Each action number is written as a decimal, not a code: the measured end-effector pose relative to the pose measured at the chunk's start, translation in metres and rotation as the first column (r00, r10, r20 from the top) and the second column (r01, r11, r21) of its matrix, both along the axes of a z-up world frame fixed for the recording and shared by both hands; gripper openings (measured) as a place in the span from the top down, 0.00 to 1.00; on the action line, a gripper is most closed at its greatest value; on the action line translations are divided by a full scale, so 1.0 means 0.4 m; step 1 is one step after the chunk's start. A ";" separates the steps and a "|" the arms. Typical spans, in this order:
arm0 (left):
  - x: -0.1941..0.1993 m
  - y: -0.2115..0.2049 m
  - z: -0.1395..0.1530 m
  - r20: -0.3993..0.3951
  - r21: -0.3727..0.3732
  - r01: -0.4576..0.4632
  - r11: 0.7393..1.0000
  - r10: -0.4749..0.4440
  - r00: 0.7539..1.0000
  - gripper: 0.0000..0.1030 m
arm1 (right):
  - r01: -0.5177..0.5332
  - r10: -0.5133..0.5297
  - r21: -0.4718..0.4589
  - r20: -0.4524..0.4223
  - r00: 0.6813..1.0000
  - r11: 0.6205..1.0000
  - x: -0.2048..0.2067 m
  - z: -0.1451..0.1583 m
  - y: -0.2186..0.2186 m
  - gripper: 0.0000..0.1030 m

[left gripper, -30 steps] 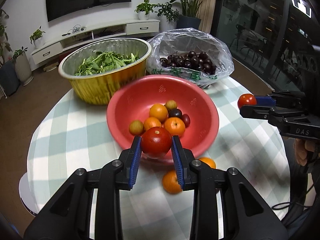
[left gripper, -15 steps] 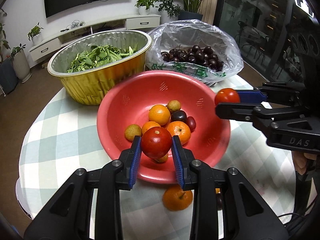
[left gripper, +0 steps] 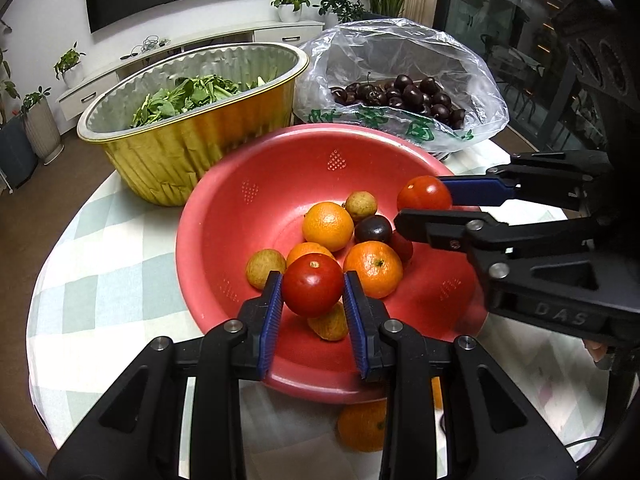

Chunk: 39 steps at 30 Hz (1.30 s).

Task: Organize fruits
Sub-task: 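Carry both red tomatoes over the red bowl and open both tools, then withdraw both open tools from the bowl back toward the fruit pile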

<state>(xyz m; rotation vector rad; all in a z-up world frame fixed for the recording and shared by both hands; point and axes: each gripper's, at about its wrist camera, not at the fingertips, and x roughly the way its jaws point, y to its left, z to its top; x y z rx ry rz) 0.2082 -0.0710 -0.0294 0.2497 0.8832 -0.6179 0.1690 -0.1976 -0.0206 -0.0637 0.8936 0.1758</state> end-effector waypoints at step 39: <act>-0.097 0.070 0.090 0.073 -0.125 -0.019 0.992 0.028 0.997 0.19 | 0.024 -0.022 -0.033 0.057 0.998 0.999 -0.054 0.012 -0.012 0.55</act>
